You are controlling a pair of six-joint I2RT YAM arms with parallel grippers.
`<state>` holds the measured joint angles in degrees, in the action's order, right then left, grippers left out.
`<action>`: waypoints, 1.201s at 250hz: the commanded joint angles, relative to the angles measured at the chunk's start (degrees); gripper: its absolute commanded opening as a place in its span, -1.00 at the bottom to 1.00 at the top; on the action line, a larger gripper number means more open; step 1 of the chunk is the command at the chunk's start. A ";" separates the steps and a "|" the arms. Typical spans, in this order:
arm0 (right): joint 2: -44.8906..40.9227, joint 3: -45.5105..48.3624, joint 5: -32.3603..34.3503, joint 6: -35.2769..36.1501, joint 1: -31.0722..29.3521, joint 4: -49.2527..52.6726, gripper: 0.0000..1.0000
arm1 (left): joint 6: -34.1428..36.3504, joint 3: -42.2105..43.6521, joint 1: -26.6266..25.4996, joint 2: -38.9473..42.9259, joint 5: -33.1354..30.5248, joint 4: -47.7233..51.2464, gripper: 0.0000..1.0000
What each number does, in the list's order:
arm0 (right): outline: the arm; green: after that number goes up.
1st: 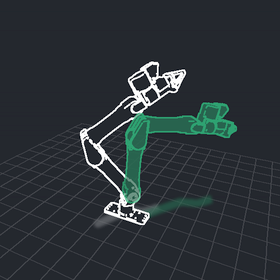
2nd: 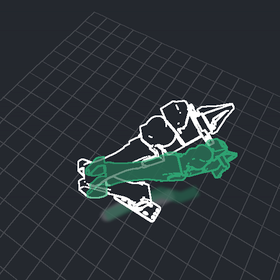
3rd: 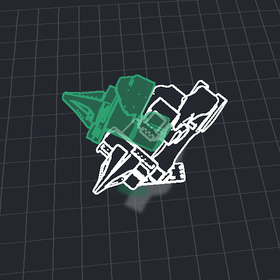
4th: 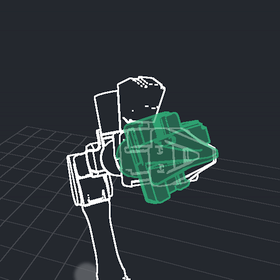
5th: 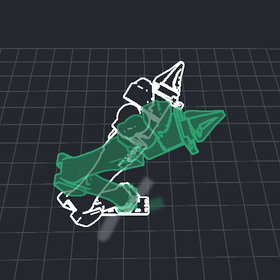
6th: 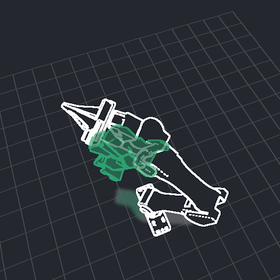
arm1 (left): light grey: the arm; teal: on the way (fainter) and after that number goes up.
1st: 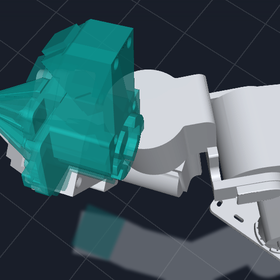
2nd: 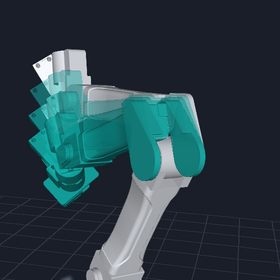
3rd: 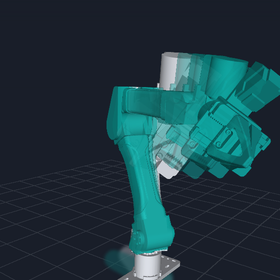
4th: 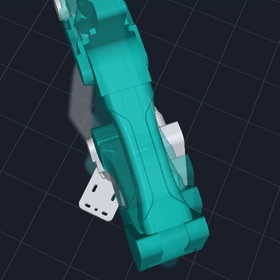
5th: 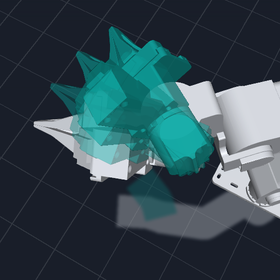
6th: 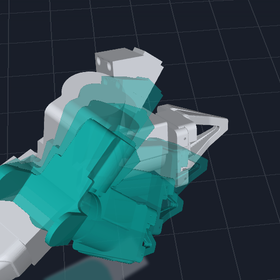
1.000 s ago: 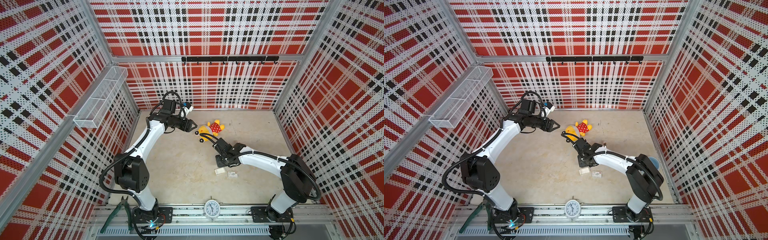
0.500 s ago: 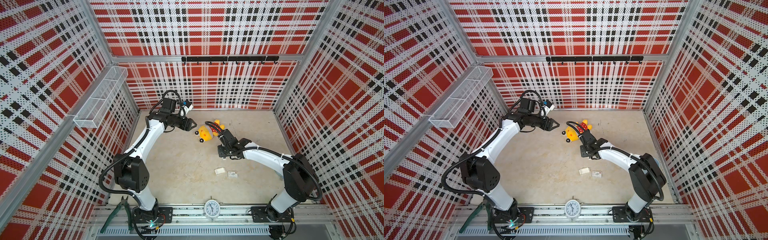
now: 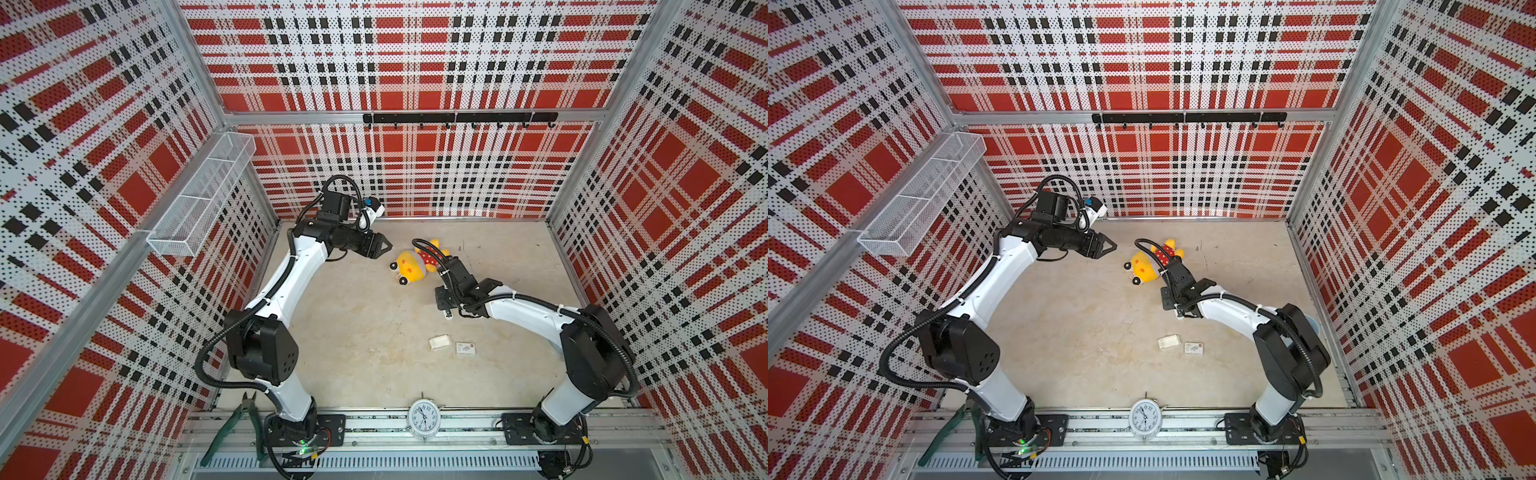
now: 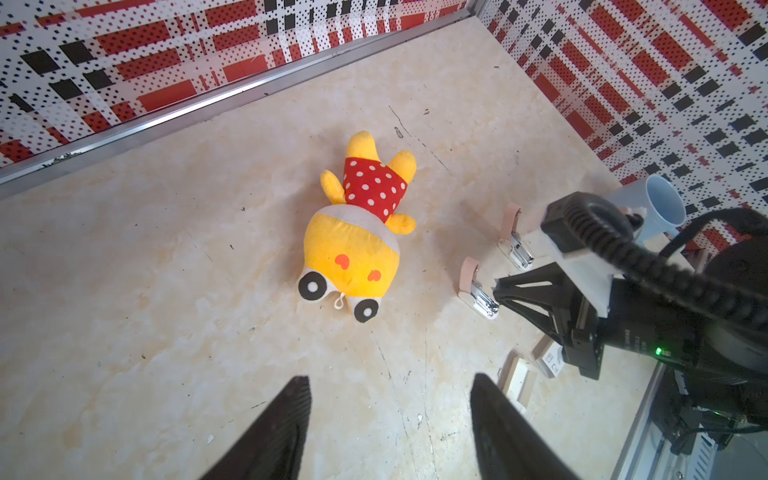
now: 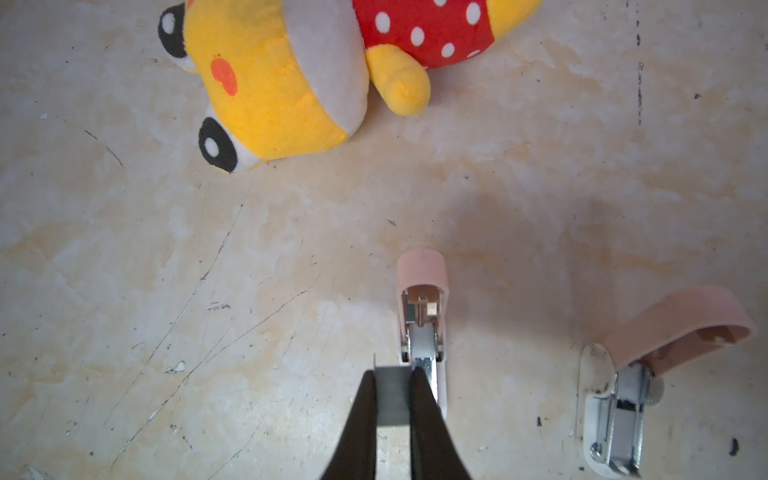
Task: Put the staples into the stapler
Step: 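Carry the strip with the right gripper over the nearer pink stapler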
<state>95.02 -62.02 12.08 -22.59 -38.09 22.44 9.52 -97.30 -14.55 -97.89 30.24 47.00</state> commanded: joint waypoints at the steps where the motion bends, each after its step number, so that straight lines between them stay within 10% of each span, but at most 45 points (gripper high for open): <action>1: 1.44 0.75 1.38 1.71 0.38 -2.42 -0.74 | 0.65 -2.13 0.10 -0.11 -0.92 1.72 0.29; 300: 4.70 4.19 0.49 1.06 0.38 -4.77 -0.74 | 0.76 -2.05 -1.00 -0.33 -2.45 3.00 0.29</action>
<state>98.06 -58.00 12.27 -21.41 -37.85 19.38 9.91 -98.94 -15.20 -97.91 28.03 49.36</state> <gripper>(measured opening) 0.137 0.645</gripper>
